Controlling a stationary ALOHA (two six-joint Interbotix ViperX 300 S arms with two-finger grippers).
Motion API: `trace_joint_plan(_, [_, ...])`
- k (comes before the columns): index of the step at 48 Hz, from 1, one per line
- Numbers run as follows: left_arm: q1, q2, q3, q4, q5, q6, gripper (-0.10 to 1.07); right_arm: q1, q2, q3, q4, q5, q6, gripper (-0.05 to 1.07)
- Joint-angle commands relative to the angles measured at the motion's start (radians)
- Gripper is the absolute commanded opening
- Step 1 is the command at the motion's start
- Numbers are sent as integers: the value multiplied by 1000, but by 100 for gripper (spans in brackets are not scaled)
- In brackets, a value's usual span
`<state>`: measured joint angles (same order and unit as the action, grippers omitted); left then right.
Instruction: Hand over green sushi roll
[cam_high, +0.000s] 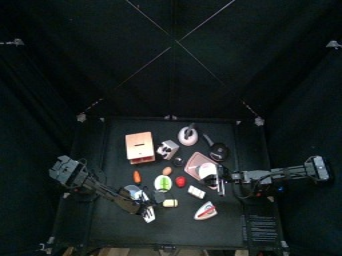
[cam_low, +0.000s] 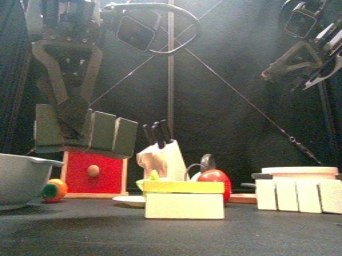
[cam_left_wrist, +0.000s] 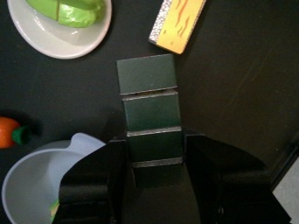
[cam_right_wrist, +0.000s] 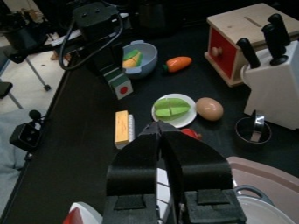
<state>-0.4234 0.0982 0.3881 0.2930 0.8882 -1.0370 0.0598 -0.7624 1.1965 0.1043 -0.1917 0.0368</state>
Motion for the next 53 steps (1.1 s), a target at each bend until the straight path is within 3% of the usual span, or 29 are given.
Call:
trace_joint_plan(1, [3,-31,-11,37,-2,6,47,3,6,-15,2,-9,0,1])
trace_joint_plan(13, [6,-114,23,187,-20,-2,47,11,46,-58,-6,-37,-2,3])
trace_joint_plan(21, [21,-160,40,272,-92,-8,47,21,106,-97,-9,-77,-3,13])
trace_joint_plan(34, [84,-189,84,385,-351,-8,47,55,190,-167,-18,-189,-3,47])
trace_joint_plan(50, [155,-195,115,416,-492,-3,47,75,311,-212,-11,-258,-2,100])
trace_joint_plan(53, [164,-193,115,419,-512,-2,47,72,336,-227,-11,-256,-2,105])
